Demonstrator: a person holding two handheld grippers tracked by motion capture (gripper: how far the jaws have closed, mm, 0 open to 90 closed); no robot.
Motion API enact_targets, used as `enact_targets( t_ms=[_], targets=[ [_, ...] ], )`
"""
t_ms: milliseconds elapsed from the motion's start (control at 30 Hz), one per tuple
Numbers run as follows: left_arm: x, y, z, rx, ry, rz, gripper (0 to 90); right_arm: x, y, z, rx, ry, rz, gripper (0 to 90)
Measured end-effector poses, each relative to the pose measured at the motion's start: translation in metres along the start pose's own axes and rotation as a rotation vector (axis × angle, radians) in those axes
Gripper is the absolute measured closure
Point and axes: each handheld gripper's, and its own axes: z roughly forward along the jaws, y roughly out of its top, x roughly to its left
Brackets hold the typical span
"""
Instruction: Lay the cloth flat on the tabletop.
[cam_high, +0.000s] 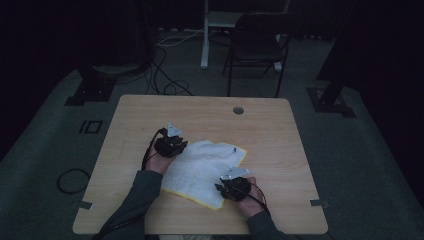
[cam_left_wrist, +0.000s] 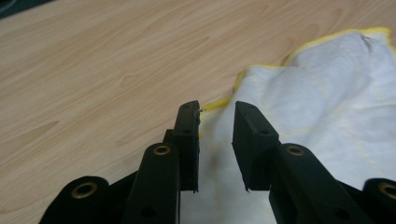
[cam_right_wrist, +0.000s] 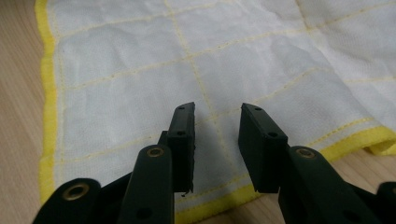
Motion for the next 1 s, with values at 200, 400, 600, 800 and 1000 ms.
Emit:
enact_targets(
  t_ms=[200, 400, 600, 800, 1000],
  targets=[
    [0.008, 0.000, 0.016, 0.033, 0.010, -0.027, 71.9, -0.007, -0.005, -0.006, 0.009, -0.001, 0.012, 67.1],
    [0.010, -0.001, 0.028, 0.066, 0.015, -0.025, 74.7, -0.019, -0.014, -0.015, 0.017, -0.025, 0.033, 68.2],
    [0.002, 0.001, 0.035, 0.070, -0.033, 0.009, 86.4, -0.031, -0.022, -0.024, 0.026, -0.057, 0.062, 69.4],
    [-0.005, -0.001, 0.048, 0.100, -0.049, 0.037, 89.0, -0.038, -0.026, -0.028, 0.031, -0.076, 0.078, 69.9],
    [-0.004, -0.003, 0.056, 0.111, -0.010, 0.067, 90.0, -0.040, -0.027, -0.030, 0.033, -0.076, 0.082, 70.0]
  ],
)
